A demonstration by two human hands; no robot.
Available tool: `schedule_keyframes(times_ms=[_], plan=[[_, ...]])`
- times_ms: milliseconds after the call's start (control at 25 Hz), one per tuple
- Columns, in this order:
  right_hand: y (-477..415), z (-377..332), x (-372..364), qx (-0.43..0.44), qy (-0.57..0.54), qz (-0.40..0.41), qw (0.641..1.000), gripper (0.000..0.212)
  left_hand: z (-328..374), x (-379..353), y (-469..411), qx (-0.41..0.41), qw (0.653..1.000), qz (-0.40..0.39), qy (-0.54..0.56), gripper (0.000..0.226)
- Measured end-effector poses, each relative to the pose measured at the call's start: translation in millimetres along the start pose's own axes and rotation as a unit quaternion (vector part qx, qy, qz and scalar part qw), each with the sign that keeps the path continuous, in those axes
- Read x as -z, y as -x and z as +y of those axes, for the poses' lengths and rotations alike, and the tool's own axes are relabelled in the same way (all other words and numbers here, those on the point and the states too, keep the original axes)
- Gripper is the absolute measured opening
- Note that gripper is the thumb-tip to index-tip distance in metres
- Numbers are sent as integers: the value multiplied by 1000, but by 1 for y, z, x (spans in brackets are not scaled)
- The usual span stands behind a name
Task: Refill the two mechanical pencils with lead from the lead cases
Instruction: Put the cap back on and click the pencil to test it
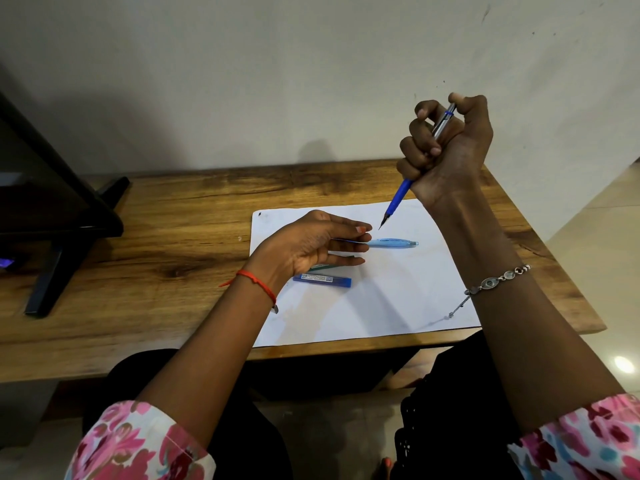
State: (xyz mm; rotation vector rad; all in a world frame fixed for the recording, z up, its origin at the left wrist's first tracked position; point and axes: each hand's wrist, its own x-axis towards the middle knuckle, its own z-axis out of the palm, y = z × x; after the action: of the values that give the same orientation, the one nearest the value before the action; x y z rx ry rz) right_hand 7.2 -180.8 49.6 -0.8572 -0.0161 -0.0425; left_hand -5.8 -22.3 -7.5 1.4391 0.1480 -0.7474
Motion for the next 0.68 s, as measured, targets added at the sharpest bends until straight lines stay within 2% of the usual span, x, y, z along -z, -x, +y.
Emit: schedule_keyframes(times_ms=[680], plan=[[-1,-1,3,6,-8,14,1000,43,0,-2,1,-1,999,-45,-16,18]])
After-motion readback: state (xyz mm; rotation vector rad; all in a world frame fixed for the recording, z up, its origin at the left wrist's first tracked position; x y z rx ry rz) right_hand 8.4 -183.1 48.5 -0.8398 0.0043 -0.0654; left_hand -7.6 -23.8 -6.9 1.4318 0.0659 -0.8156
